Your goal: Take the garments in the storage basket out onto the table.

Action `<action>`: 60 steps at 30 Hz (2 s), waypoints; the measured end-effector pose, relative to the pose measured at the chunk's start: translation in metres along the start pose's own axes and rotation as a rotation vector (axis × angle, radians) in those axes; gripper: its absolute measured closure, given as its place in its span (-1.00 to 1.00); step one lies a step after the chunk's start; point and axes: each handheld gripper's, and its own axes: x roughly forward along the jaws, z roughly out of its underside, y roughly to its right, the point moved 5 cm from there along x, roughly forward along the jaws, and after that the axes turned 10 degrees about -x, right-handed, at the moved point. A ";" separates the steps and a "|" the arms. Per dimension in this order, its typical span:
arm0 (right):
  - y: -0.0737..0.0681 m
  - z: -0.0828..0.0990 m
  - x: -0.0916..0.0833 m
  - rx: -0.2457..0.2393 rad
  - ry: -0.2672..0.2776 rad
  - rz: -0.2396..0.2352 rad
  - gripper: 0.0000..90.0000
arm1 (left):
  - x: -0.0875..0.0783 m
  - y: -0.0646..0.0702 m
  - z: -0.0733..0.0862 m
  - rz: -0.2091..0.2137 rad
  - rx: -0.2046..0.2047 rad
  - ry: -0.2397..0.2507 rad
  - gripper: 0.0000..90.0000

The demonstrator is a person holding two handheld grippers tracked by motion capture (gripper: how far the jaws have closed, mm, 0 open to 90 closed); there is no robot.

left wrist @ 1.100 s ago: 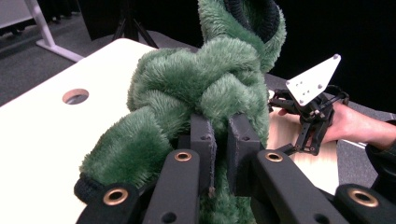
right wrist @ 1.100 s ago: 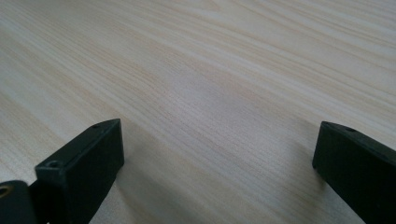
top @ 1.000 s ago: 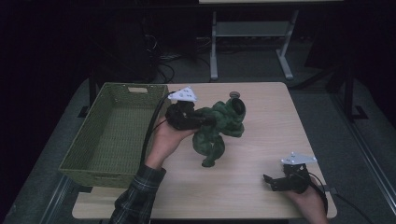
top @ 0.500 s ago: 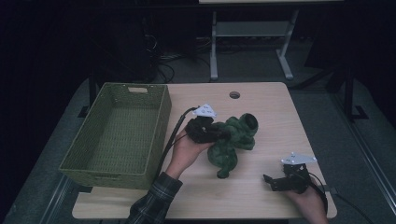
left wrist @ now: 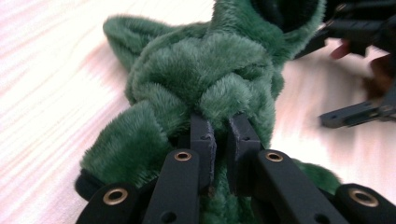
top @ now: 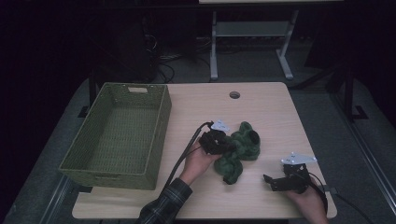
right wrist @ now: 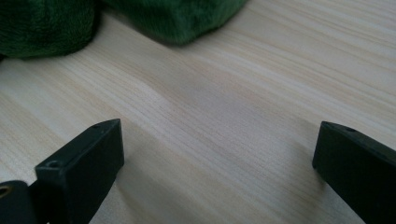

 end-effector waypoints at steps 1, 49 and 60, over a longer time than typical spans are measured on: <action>0.000 0.000 0.000 0.000 0.000 0.000 -0.96 | 0.002 -0.001 0.001 -0.003 0.002 -0.005 0.83; -0.012 -0.009 -0.011 0.011 0.028 -0.055 -0.62 | -0.015 0.024 0.060 0.037 0.089 -0.031 0.33; -0.046 -0.027 -0.017 -0.034 0.096 -0.207 -0.28 | -0.004 0.013 0.063 0.018 0.105 -0.054 0.80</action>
